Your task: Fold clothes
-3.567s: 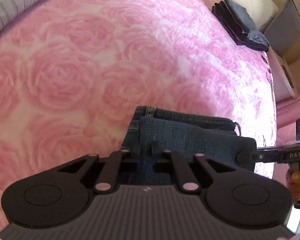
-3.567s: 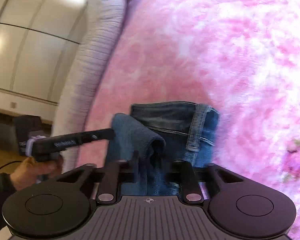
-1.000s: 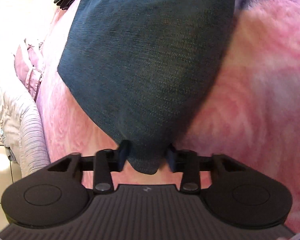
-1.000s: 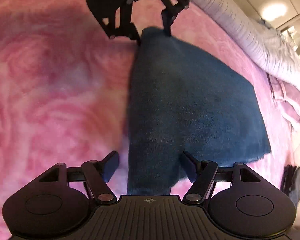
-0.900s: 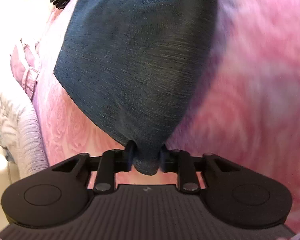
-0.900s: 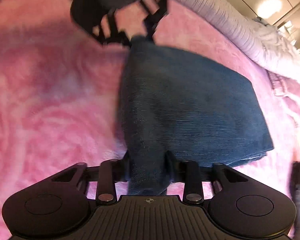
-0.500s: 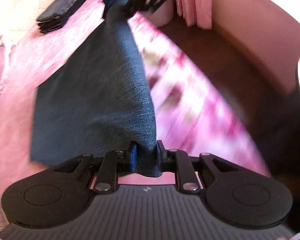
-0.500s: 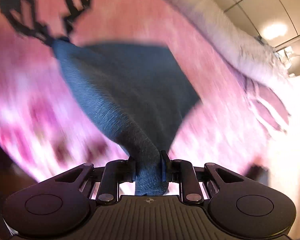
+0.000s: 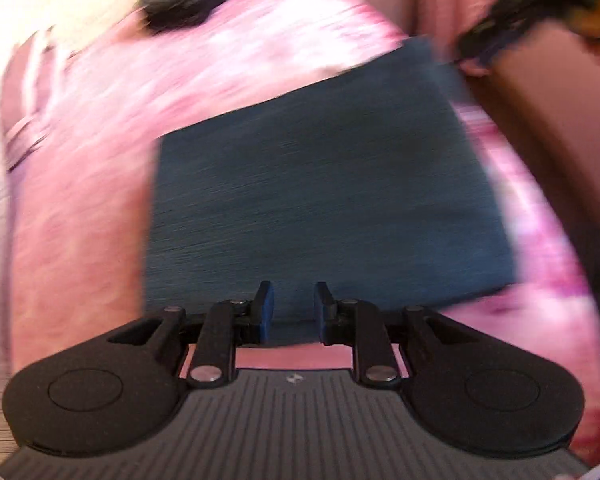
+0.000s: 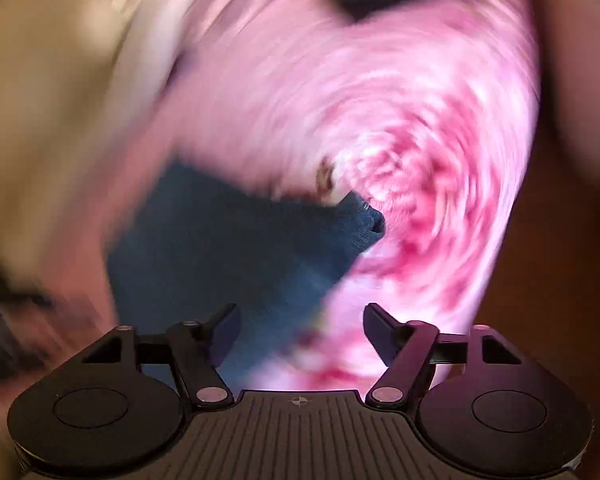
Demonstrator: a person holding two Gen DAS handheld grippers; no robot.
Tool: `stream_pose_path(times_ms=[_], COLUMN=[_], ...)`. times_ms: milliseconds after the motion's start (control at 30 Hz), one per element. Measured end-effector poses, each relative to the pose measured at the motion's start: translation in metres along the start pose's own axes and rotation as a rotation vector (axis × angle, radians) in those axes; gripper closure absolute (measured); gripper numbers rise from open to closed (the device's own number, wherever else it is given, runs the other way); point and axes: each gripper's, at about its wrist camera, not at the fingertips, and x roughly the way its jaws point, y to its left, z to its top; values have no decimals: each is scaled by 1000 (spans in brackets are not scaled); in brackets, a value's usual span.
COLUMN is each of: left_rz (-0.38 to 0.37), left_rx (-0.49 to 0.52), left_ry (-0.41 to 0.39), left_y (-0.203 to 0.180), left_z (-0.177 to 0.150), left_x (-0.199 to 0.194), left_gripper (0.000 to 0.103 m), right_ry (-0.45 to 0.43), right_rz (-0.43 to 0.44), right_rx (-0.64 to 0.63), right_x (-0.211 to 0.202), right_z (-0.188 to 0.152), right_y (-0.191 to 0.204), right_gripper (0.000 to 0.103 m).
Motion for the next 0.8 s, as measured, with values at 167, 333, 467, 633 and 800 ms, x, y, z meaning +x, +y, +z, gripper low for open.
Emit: stream_pose_path(times_ms=[167, 333, 467, 633, 800], left_rz=[42, -28, -111, -126, -99], left_rx=[-63, -233, -434, -540, -468], left_ry=[67, 88, 76, 69, 65], left_y=[59, 70, 59, 49, 52], left_z=[-6, -18, -9, 15, 13], left_x=[37, 36, 31, 39, 25], left_gripper=[81, 81, 82, 78, 79], right_ry=[-26, 47, 39, 143, 76], right_rz=[25, 40, 35, -113, -252], right_rx=[289, 139, -72, -319, -481], right_x=[51, 50, 56, 113, 92], right_z=[7, 67, 153, 216, 182], right_y=[-22, -4, 42, 67, 71], right_gripper=[35, 88, 88, 76, 61])
